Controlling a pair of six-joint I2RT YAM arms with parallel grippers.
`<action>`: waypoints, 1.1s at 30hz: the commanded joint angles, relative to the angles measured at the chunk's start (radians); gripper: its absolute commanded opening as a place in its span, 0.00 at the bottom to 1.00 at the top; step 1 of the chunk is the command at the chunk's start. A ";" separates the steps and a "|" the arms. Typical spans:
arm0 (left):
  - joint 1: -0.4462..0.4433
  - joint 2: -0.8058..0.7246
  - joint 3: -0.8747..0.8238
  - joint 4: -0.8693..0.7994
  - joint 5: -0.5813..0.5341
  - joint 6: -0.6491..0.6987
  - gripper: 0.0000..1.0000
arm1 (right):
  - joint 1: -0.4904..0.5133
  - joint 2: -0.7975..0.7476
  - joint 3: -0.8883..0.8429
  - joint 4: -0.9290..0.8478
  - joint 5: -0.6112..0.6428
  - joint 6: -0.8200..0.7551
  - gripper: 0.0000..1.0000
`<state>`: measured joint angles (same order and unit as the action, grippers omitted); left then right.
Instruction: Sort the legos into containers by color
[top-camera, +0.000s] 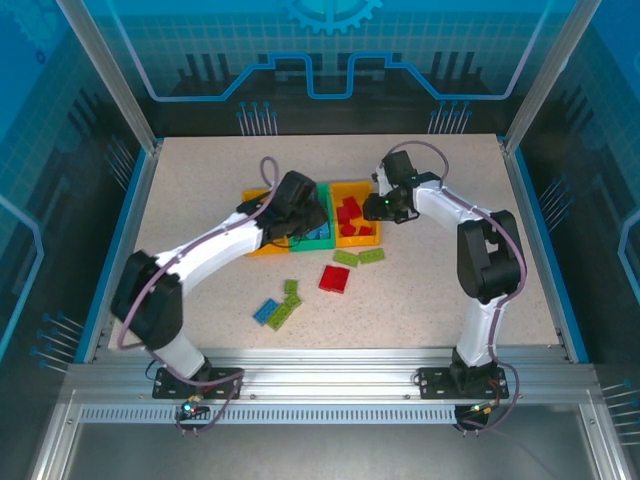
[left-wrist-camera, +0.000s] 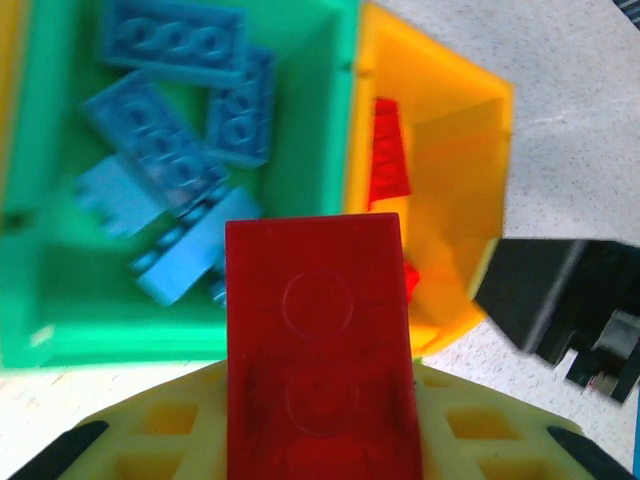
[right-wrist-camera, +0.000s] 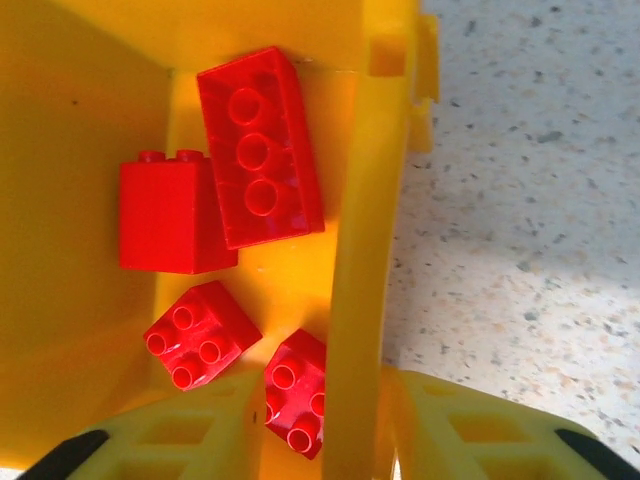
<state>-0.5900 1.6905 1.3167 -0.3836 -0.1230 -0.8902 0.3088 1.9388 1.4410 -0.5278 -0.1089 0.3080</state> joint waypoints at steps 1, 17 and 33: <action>-0.007 0.135 0.145 0.016 0.067 0.105 0.31 | -0.007 -0.012 -0.003 0.017 -0.022 0.028 0.58; -0.007 0.544 0.604 -0.086 0.167 0.150 0.44 | -0.047 -0.313 -0.305 0.009 -0.028 0.121 0.74; -0.017 0.104 0.170 0.064 0.032 0.206 0.99 | 0.288 -0.413 -0.490 0.068 0.062 0.409 0.63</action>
<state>-0.6052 1.9030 1.5543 -0.3672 -0.0387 -0.7208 0.5705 1.4994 0.9421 -0.4767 -0.0780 0.6506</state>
